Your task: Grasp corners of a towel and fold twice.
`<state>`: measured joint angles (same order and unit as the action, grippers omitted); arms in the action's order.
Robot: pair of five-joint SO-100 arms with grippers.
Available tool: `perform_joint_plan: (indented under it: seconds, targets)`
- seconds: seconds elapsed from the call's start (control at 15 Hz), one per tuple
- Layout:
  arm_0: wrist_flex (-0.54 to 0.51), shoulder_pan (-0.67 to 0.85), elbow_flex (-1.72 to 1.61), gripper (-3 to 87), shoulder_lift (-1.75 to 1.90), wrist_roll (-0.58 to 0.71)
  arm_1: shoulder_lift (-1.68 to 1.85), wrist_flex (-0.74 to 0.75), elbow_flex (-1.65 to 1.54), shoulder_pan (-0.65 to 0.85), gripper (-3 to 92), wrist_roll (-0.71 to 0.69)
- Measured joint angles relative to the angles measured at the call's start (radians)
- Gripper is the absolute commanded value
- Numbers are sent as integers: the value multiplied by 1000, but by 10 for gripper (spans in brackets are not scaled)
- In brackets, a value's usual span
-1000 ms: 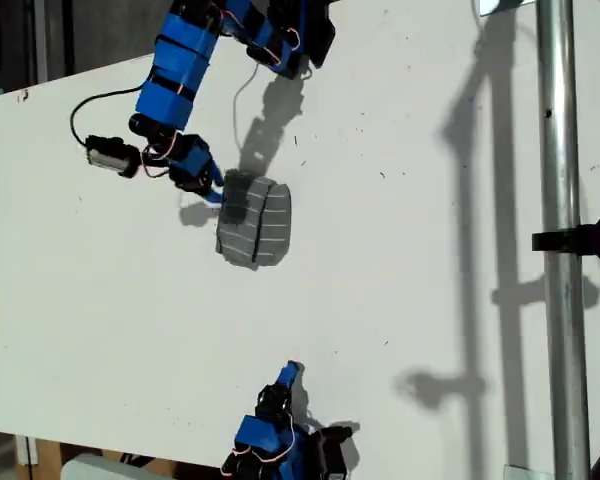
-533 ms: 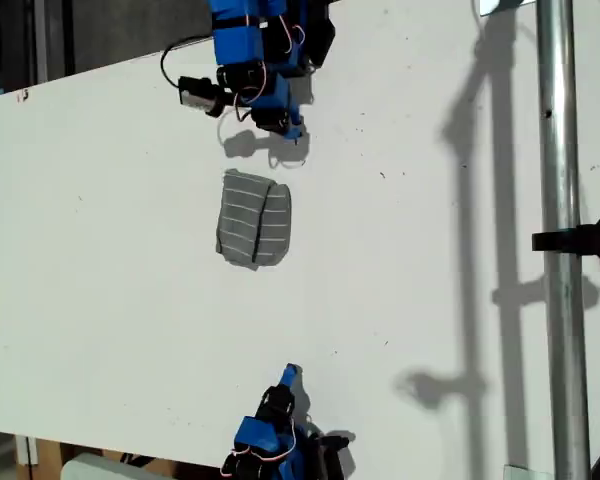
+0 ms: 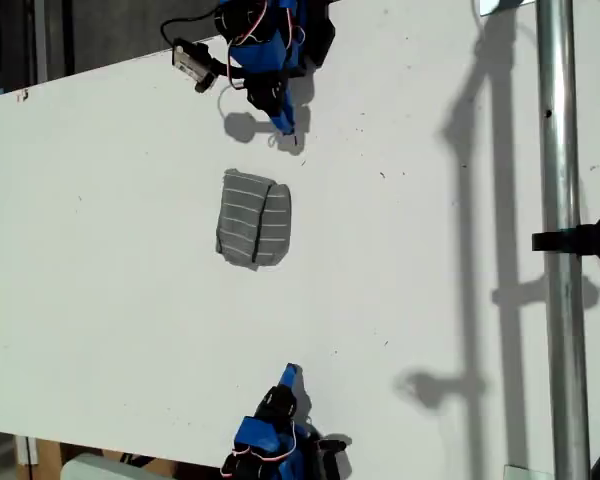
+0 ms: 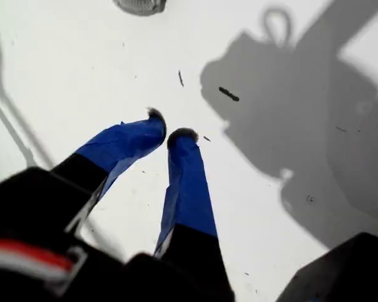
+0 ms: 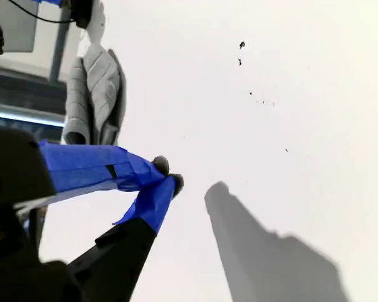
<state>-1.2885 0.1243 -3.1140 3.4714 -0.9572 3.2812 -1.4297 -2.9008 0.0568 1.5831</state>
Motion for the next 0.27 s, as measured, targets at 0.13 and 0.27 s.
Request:
perform_joint_plan:
  seconds: [0.13,0.27]
  targets:
    - [0,0,0,-23,0,0,0,-12,0,-29,69,-75]
    - [0,0,0,-23,0,0,0,-17,0,-43,69,-81]
